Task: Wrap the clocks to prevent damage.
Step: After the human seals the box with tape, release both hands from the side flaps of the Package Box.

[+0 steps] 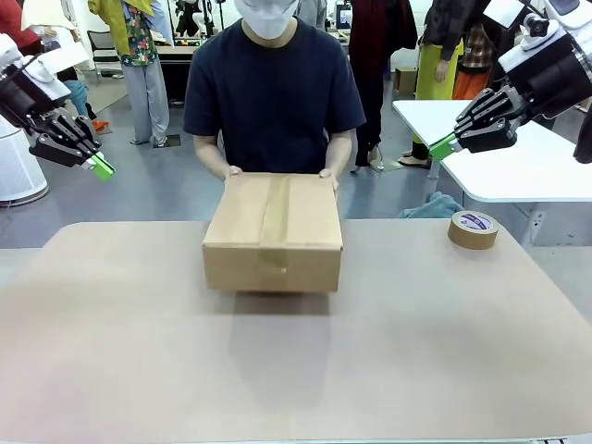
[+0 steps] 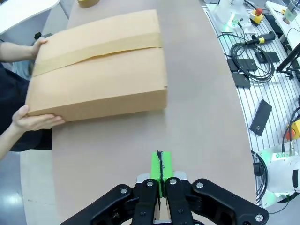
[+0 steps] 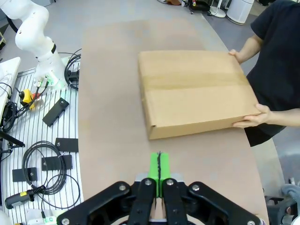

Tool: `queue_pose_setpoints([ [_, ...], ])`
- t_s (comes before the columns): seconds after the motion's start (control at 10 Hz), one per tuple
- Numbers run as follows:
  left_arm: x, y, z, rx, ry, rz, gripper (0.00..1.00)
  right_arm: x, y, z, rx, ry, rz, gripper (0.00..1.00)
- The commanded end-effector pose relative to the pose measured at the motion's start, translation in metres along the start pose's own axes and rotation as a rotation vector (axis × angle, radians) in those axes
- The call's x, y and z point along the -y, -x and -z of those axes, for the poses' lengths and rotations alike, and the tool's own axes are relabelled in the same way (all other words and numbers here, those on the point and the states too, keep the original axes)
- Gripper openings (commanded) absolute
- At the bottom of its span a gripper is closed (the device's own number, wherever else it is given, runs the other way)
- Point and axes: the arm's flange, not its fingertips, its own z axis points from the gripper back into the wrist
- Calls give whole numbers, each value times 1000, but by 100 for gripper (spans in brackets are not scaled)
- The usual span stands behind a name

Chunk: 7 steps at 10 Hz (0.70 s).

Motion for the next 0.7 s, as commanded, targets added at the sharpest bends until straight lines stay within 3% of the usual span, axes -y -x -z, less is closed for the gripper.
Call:
queue_pose_setpoints([
  [0.0, -2, -2, -2, -4, -3, 2, 1, 0, -1, 0, -19, 6, 13, 1],
  [0.4, 2, 1, 0, 2, 21, 37, 1, 0, 0, 0, 0, 0, 0, 1],
  [0.5, 3, -1, 1, 23, 29, 21, 61, -9, 3, 3, 4, -6, -12, 59],
  [0.6, 3, -5, 0, -6, 29, 20, 61, -14, 0, 1, -16, 9, -19, 60],
])
